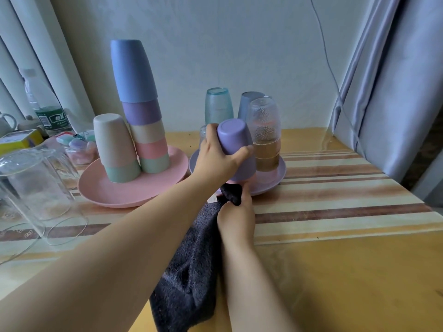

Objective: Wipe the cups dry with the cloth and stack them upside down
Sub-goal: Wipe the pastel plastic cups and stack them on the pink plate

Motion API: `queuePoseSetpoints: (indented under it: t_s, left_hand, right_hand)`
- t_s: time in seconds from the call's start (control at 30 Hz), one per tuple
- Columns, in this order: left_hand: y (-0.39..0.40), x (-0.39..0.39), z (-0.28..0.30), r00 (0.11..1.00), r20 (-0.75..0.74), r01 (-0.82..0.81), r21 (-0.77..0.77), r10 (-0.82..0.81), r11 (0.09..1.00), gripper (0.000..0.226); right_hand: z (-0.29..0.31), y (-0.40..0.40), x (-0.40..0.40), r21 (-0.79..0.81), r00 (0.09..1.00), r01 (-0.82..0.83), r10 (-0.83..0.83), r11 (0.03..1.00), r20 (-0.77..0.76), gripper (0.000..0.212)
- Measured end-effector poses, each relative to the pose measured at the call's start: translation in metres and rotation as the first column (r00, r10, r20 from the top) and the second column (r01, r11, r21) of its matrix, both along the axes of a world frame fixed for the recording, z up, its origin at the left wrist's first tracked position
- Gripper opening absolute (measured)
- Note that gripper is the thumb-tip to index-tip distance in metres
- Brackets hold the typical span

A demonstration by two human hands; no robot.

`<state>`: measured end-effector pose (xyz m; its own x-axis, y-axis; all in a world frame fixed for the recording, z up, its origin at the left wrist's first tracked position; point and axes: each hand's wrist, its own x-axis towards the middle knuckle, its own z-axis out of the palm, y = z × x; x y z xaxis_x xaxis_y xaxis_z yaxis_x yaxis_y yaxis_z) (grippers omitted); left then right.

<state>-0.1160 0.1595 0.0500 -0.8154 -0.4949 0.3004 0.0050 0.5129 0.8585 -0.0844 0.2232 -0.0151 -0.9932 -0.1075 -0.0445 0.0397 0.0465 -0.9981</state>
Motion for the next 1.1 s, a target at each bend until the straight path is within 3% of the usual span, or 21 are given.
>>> queuePoseSetpoints:
  t_s: [0.1, 0.6, 0.87, 1.1]
  left_hand:
    - [-0.001, 0.005, 0.006, 1.000, 0.006, 0.003, 0.020, -0.003, 1.000, 0.067]
    - [0.005, 0.003, 0.009, 0.997, -0.071, -0.006, 0.107, 0.014, 0.994, 0.070]
    - [-0.002, 0.004, 0.017, 0.996, -0.084, -0.023, 0.111, 0.032, 0.994, 0.083]
    - [-0.010, 0.012, 0.013, 0.995, -0.093, 0.041, 0.137, -0.028, 0.990, 0.069]
  right_hand:
    - [0.000, 0.003, -0.001, 0.077, 0.999, -0.032, 0.033, 0.997, -0.006, 0.061]
    - [0.010, 0.014, 0.003, 0.068, 0.993, -0.113, 0.114, 0.991, -0.011, 0.072]
    - [0.007, 0.008, 0.008, 0.038, 0.998, 0.029, -0.026, 0.999, -0.065, 0.077]
    - [0.006, 0.005, 0.003, -0.012, 0.995, 0.089, -0.089, 0.996, -0.054, 0.089]
